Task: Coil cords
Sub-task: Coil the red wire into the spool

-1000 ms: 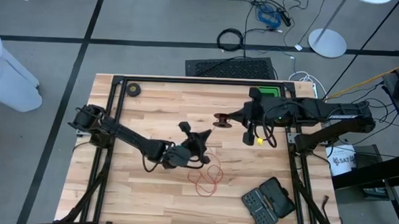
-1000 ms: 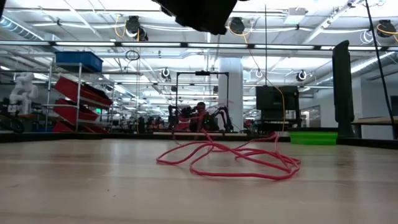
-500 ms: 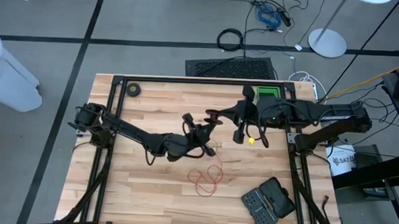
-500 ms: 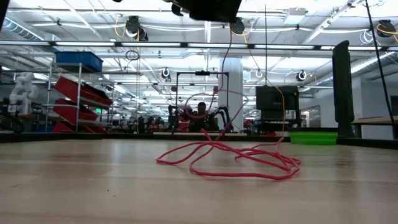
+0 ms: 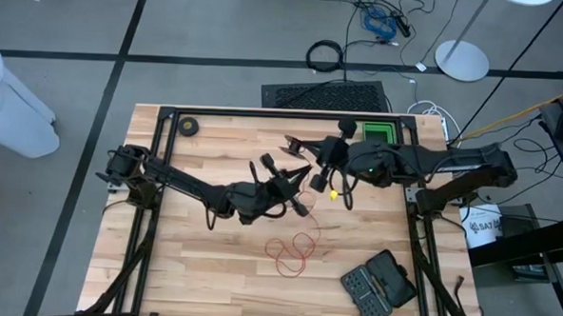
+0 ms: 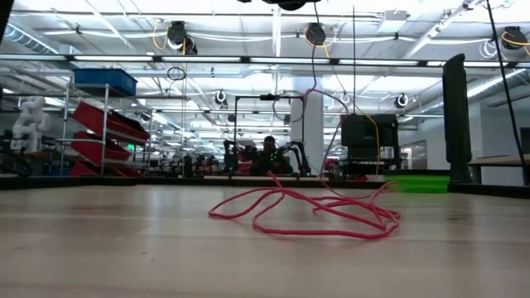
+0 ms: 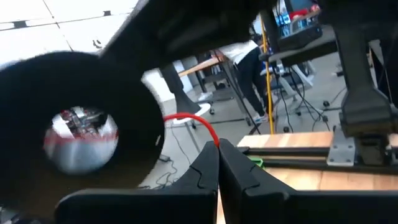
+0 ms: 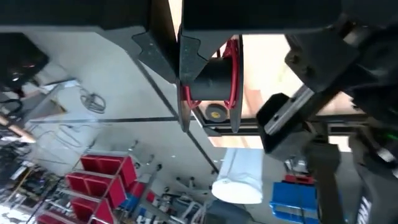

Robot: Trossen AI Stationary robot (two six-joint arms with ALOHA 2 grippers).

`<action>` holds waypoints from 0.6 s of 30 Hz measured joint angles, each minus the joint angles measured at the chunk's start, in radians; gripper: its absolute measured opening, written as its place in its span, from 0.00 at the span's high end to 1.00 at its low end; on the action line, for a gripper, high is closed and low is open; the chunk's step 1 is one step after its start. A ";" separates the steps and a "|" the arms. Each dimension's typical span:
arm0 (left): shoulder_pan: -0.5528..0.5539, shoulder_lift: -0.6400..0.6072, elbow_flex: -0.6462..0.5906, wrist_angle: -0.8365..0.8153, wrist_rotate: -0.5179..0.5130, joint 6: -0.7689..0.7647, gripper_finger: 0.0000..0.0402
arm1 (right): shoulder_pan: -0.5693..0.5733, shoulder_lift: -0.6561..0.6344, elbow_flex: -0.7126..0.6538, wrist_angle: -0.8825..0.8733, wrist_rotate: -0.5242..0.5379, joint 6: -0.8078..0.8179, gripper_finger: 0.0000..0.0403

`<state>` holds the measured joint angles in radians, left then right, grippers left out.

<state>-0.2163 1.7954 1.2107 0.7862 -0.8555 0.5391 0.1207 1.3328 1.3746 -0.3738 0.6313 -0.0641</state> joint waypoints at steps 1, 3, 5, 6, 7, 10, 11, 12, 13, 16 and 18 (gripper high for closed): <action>0.003 0.000 0.004 0.002 0.000 0.001 1.00 | 0.000 0.006 0.000 0.008 0.008 -0.008 1.00; 0.005 0.000 0.008 0.002 0.000 0.002 1.00 | -0.001 0.014 0.000 0.011 0.030 -0.018 1.00; 0.006 0.000 0.012 0.002 0.000 0.003 1.00 | 0.000 0.019 0.000 0.010 0.057 -0.030 1.00; 0.007 0.000 0.016 0.002 0.000 0.013 1.00 | 0.000 0.022 0.000 0.006 0.073 -0.036 1.00; 0.006 0.000 0.020 0.002 0.000 0.025 1.00 | -0.001 0.024 0.000 0.003 0.083 -0.044 1.00; -0.002 0.000 0.025 0.002 -0.010 0.052 1.00 | -0.001 0.024 0.000 -0.006 0.082 -0.066 1.00; -0.004 0.000 0.026 0.002 -0.011 0.054 1.00 | -0.001 0.024 0.000 -0.010 0.077 -0.075 1.00; -0.007 0.000 0.027 0.002 -0.012 0.054 1.00 | -0.001 0.024 0.000 -0.020 0.077 -0.081 1.00; -0.008 0.000 0.027 0.002 -0.013 0.054 1.00 | 0.000 0.024 0.000 -0.030 0.076 -0.085 1.00; -0.019 0.000 0.027 0.001 -0.049 0.092 1.00 | -0.001 0.024 0.000 -0.054 0.075 -0.087 1.00; -0.028 0.000 0.027 0.000 -0.112 0.137 1.00 | -0.003 0.024 0.000 -0.076 0.075 -0.087 1.00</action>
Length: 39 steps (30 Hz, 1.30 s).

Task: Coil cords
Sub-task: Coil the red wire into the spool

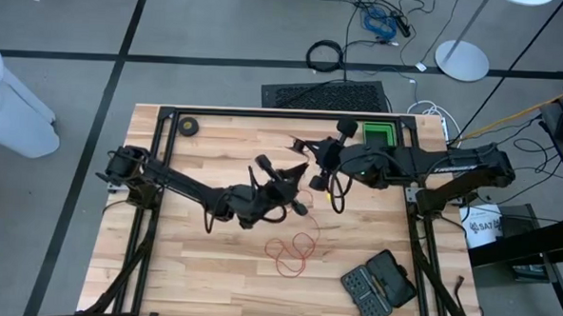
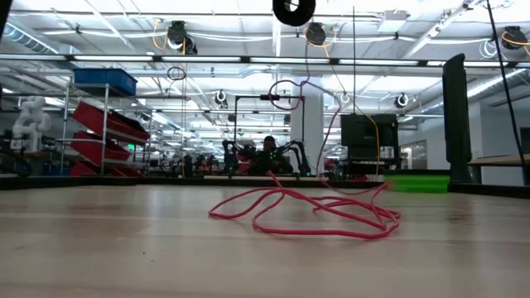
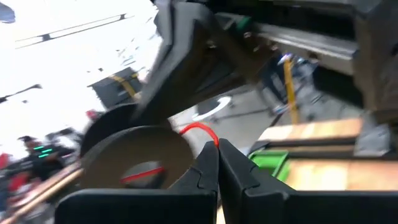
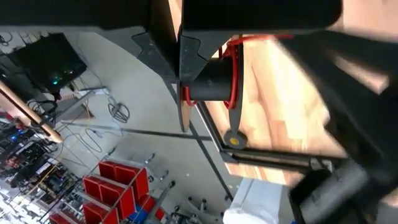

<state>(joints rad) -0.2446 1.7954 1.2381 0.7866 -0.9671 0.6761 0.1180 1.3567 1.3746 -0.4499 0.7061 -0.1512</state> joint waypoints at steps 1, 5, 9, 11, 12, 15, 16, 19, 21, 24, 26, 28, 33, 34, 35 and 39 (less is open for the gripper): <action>-0.004 0.000 0.000 0.000 -0.032 0.026 1.00 | -0.002 0.000 0.000 -0.012 0.000 0.000 1.00; -0.021 0.000 0.000 0.017 -0.123 0.127 1.00 | -0.008 -0.008 0.000 -0.043 -0.005 0.000 1.00; -0.030 0.000 0.000 0.016 -0.157 0.152 1.00 | -0.007 -0.014 0.000 -0.075 -0.016 0.000 1.00; -0.034 0.000 0.000 0.018 -0.164 0.166 1.00 | -0.007 -0.018 0.000 -0.086 -0.053 0.000 1.00; -0.036 0.000 0.000 0.019 -0.170 0.176 1.00 | -0.007 -0.021 0.000 -0.094 -0.067 0.000 1.00; -0.044 0.000 0.000 0.020 -0.179 0.198 1.00 | -0.007 -0.023 0.000 -0.110 -0.084 0.006 1.00; -0.047 0.000 0.000 0.024 -0.180 0.203 1.00 | -0.007 -0.023 0.000 -0.118 -0.085 0.008 1.00; -0.054 0.000 0.000 0.046 -0.180 0.205 1.00 | -0.007 -0.023 0.000 -0.130 -0.085 0.008 1.00; -0.061 0.000 0.008 0.043 -0.178 0.206 1.00 | -0.006 -0.023 0.000 -0.138 -0.086 0.007 1.00; -0.073 0.000 0.027 0.042 -0.179 0.240 1.00 | -0.006 -0.023 0.001 -0.169 -0.089 -0.001 1.00; -0.082 0.000 0.035 0.041 -0.189 0.258 1.00 | -0.006 -0.024 0.002 -0.201 -0.098 -0.017 1.00; -0.088 0.000 0.038 0.037 -0.198 0.283 1.00 | -0.006 -0.024 0.002 -0.234 -0.136 -0.026 1.00; -0.092 0.000 0.039 0.021 -0.264 0.335 1.00 | -0.006 -0.024 0.002 -0.245 -0.189 -0.025 1.00; -0.092 0.000 0.040 0.004 -0.275 0.335 1.00 | -0.007 -0.024 0.002 -0.248 -0.195 -0.025 1.00; -0.092 0.000 0.040 -0.011 -0.283 0.335 1.00 | -0.008 -0.024 0.002 -0.251 -0.210 -0.025 1.00; -0.094 0.000 0.041 -0.062 -0.295 0.331 1.00 | -0.008 -0.030 0.002 -0.254 -0.259 -0.025 1.00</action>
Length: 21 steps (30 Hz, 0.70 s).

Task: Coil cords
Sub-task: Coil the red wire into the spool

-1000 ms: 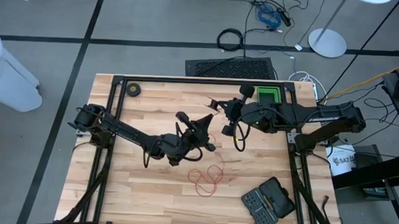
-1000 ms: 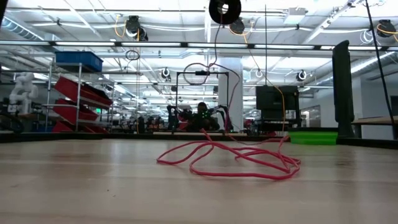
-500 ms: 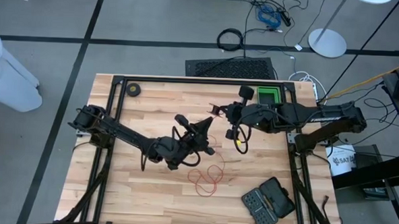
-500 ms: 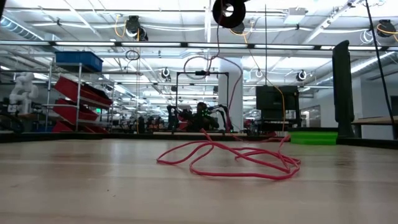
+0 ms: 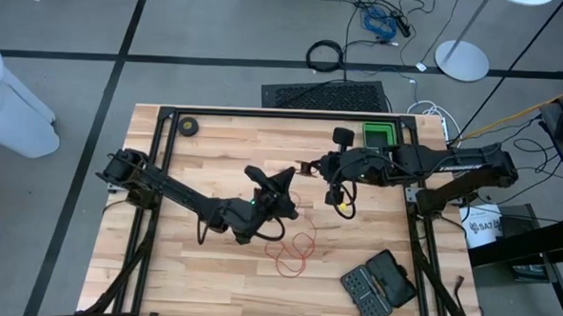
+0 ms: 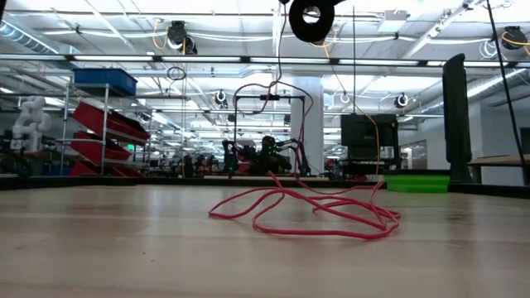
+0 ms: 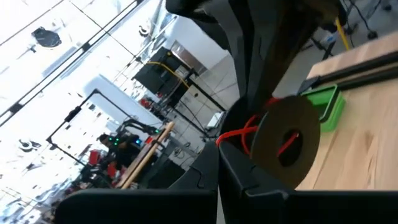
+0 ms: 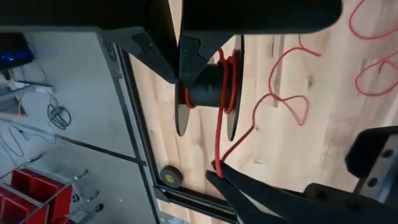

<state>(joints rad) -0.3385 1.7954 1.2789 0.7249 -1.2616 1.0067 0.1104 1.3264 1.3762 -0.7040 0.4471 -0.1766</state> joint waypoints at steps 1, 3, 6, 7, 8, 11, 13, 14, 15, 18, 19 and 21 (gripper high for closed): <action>0.000 0.000 0.000 -0.015 -0.002 -0.005 1.00 | 0.000 -0.005 -0.001 -0.003 -0.003 0.001 1.00; -0.002 0.000 0.000 -0.035 -0.010 -0.005 1.00 | 0.000 -0.015 -0.001 -0.004 -0.006 0.007 1.00; -0.005 0.000 -0.008 -0.035 -0.016 -0.006 1.00 | 0.004 -0.040 -0.001 -0.003 -0.045 0.030 1.00; -0.005 0.000 -0.009 -0.036 -0.018 -0.006 1.00 | 0.006 -0.048 -0.001 -0.003 -0.058 0.036 1.00; -0.006 0.000 -0.009 -0.037 -0.019 -0.006 1.00 | 0.010 -0.055 -0.001 -0.002 -0.065 0.044 1.00; -0.016 -0.001 -0.009 -0.036 -0.018 -0.007 0.98 | 0.023 -0.071 -0.001 0.001 -0.079 0.059 1.00; -0.027 -0.001 -0.009 -0.037 -0.015 -0.007 0.95 | 0.035 -0.076 -0.001 0.003 -0.081 0.060 1.00; -0.034 -0.001 -0.009 -0.037 -0.017 -0.006 0.92 | 0.041 -0.079 -0.001 0.000 -0.082 0.060 1.00; -0.041 -0.001 -0.010 -0.037 -0.021 -0.006 0.90 | 0.047 -0.081 -0.002 -0.004 -0.083 0.060 1.00; -0.060 -0.002 -0.010 -0.053 -0.020 -0.015 0.83 | 0.056 -0.085 -0.002 -0.001 -0.084 0.061 1.00; -0.065 -0.002 -0.010 -0.067 -0.020 -0.026 0.80 | 0.056 -0.087 -0.003 -0.002 -0.084 0.064 1.00; -0.075 -0.002 -0.011 -0.092 -0.019 -0.048 0.77 | 0.056 -0.093 -0.003 0.000 -0.084 0.079 1.00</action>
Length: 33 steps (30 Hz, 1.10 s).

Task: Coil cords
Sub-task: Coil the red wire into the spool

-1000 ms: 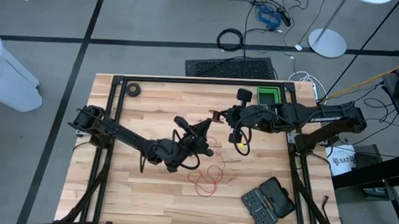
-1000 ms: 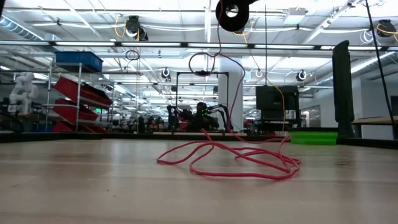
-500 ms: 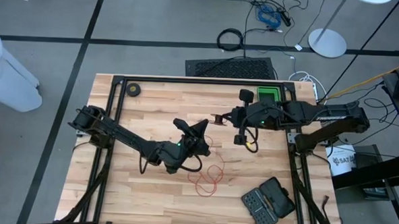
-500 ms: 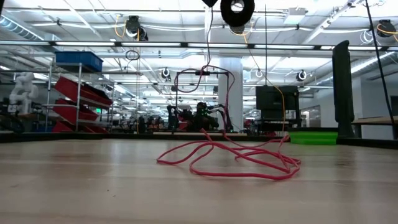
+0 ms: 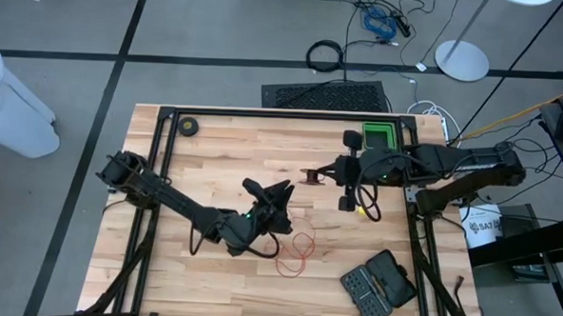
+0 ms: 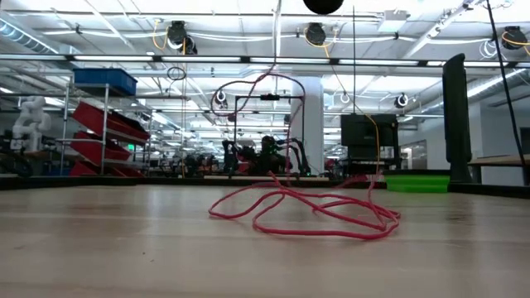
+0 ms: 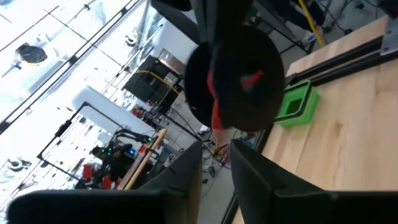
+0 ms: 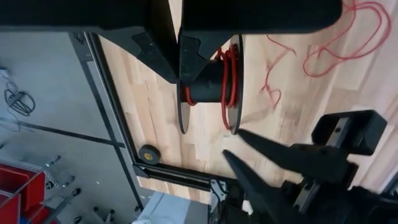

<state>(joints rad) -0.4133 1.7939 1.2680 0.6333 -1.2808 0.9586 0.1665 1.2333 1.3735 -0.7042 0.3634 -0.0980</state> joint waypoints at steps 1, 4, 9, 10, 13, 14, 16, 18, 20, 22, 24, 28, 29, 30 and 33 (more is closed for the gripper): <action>-0.003 0.000 0.000 -0.003 0.000 -0.007 0.76 | 0.000 -0.004 0.000 0.000 0.000 0.007 1.00; -0.019 0.000 0.000 -0.030 -0.004 -0.018 0.74 | 0.000 -0.013 0.000 0.001 0.000 0.018 1.00; -0.053 0.000 -0.001 -0.040 -0.015 -0.048 0.73 | 0.000 -0.030 0.000 -0.008 0.001 0.049 1.00; -0.061 0.000 -0.001 -0.042 -0.015 -0.066 0.73 | 0.000 -0.032 0.000 -0.010 0.001 0.056 1.00; -0.086 0.000 -0.001 -0.097 -0.002 -0.194 0.73 | 0.000 -0.038 0.000 -0.014 0.001 0.074 1.00; -0.093 0.000 -0.001 -0.142 0.016 -0.261 0.73 | 0.000 -0.040 0.000 -0.013 0.001 0.079 1.00; -0.099 0.000 -0.010 -0.232 0.080 -0.406 0.73 | 0.000 -0.043 0.000 -0.013 0.001 0.086 1.00; -0.094 0.000 -0.035 -0.304 0.164 -0.555 0.73 | 0.000 -0.043 0.000 -0.013 0.001 0.087 1.00; -0.078 0.000 -0.062 -0.373 0.230 -0.691 0.73 | 0.003 -0.043 0.000 -0.013 0.001 0.099 1.00; -0.064 0.000 -0.095 -0.389 0.250 -0.773 0.73 | 0.008 -0.043 0.000 -0.014 0.001 0.117 1.00; -0.051 0.000 -0.114 -0.385 0.238 -0.795 0.73 | 0.020 -0.043 0.000 -0.019 0.002 0.137 1.00; -0.045 0.000 -0.117 -0.389 0.237 -0.816 0.73 | 0.047 -0.043 0.000 -0.034 0.002 0.164 1.00; -0.046 0.000 -0.117 -0.389 0.255 -0.826 0.73 | 0.053 -0.043 0.000 -0.033 0.003 0.166 1.00; -0.046 0.000 -0.117 -0.389 0.276 -0.838 0.73 | 0.059 -0.043 0.000 -0.033 0.005 0.166 1.00; -0.047 0.000 -0.117 -0.385 0.317 -0.849 0.73 | 0.069 -0.043 0.001 -0.027 0.008 0.166 1.00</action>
<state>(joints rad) -0.4606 1.7939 1.1507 0.2479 -0.9642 0.1092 0.2354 1.1908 1.3743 -0.7312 0.3715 0.0680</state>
